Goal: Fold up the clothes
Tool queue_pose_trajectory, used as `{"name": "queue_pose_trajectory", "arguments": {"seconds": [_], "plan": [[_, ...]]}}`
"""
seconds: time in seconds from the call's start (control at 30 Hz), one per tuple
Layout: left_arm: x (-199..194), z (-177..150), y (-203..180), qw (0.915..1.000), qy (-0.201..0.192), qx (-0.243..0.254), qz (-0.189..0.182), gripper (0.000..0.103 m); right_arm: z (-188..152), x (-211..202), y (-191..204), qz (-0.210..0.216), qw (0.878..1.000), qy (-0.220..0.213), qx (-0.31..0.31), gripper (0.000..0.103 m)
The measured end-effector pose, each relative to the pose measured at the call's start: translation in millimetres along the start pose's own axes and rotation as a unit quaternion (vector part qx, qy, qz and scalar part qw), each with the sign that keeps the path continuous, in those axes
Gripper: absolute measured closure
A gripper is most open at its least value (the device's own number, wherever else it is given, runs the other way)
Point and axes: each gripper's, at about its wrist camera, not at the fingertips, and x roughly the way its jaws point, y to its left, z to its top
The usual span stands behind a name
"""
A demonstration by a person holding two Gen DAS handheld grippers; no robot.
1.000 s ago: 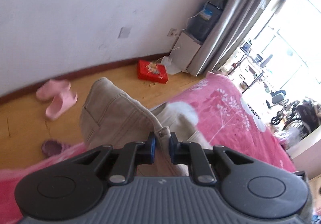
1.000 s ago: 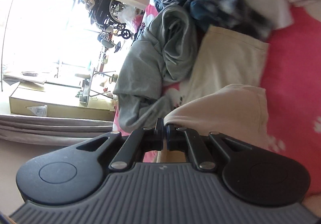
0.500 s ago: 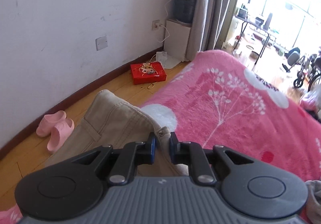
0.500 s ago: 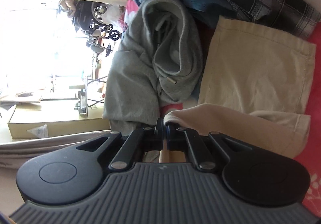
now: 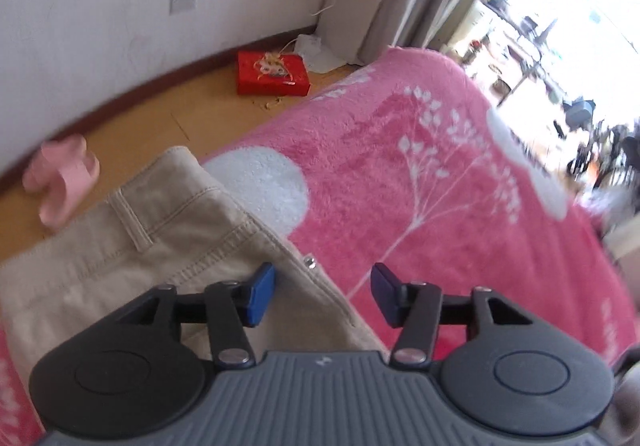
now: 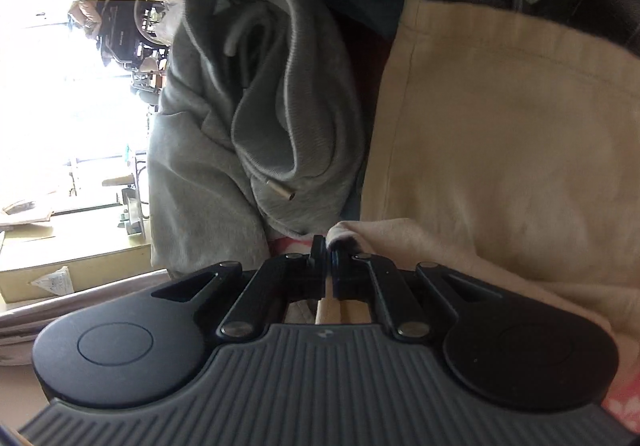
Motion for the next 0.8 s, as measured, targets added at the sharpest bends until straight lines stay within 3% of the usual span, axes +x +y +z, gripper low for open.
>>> {"name": "queue_pose_trajectory", "arguments": {"seconds": [0.1,0.2,0.27,0.4,0.5,0.6,0.7,0.73,0.8], "plan": [[-2,5,14,0.9959,0.027,-0.077,-0.040,0.039,8,7,-2,-0.011,1.000,0.025,0.012,0.096],[-14,3,24,0.9923,0.037,-0.099,-0.064,0.039,15,11,-4,-0.017,0.998,0.052,0.025,0.082],[-27,-2,22,0.9946,0.038,-0.064,-0.073,0.039,18,-6,4,-0.008,0.998,0.068,-0.002,0.071],[-58,-27,10,0.9951,0.046,0.052,-0.071,0.038,23,-62,26,0.000,0.992,0.081,-0.099,0.066],[-82,-69,-4,0.9852,0.053,0.148,-0.068,0.037,15,-112,44,-0.045,0.967,0.062,-0.242,0.065],[-102,-127,-20,0.9657,0.056,0.243,-0.071,0.037,-13,-138,39,-0.104,0.920,0.069,-0.371,0.064],[-115,-187,-36,0.9441,0.051,0.318,-0.069,0.037,-44,-139,25,-0.143,0.854,0.071,-0.495,0.065],[-118,-204,-40,0.9395,0.050,0.331,-0.071,0.037,-60,-135,20,-0.159,0.820,0.066,-0.546,0.065],[-123,-234,-44,0.9316,0.051,0.352,-0.074,0.037,-98,-124,9,-0.174,0.731,0.052,-0.658,0.065]]}}
